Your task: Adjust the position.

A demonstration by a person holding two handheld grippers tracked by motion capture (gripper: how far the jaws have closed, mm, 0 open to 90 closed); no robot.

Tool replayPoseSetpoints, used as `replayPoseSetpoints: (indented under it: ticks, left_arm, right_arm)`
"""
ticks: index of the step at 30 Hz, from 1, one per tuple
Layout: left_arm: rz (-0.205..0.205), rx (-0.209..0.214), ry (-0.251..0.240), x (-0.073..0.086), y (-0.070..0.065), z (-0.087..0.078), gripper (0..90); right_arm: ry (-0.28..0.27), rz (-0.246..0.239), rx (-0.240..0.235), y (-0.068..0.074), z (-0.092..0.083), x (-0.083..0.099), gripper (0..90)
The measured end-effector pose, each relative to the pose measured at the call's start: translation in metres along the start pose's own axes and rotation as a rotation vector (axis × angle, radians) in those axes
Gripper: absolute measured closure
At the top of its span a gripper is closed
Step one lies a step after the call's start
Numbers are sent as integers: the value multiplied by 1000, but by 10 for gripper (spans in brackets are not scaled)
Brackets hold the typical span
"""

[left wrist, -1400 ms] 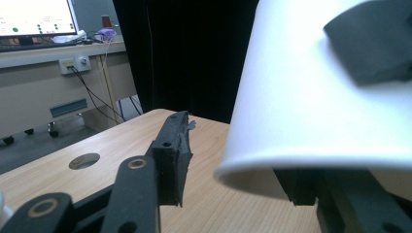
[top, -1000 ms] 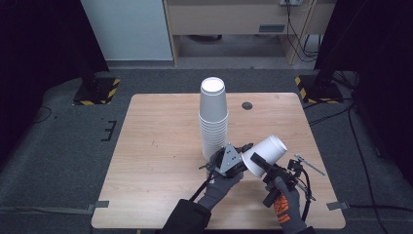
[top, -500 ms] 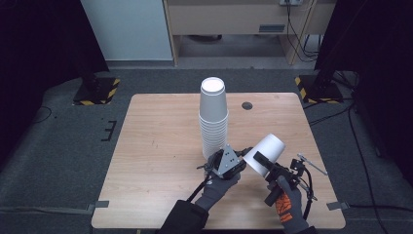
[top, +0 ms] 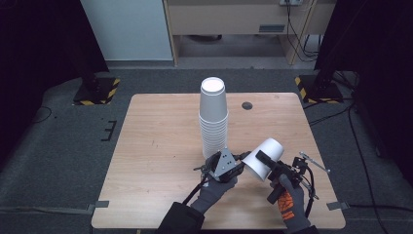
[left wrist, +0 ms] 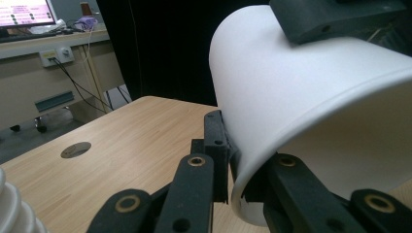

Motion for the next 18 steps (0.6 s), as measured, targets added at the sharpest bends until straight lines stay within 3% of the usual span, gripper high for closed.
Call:
replayPoseSetpoints:
  ticks: [8,12,18]
  left_arm:
    - [3,8,3,-2,-2,-4,844]
    - [11,19,4,-3,-2,-10,859]
    - [12,40,13,-4,0,-19,862]
  right_arm:
    - [-15,-22,10,-2,-2,-6,38]
    - [-87,-45,55,-7,-9,-14,77]
    - [-131,-41,97,-17,-18,-26,80]
Point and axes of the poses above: each handheld gripper's, and its own axes: z roughly forward along the jaws, x roughly out of its underside, y roughly to its left, the point moved 4 cm from there along z, roughly forward along the jaws, and after that the axes turned 6 degrees about z, right-handed, at the moved point
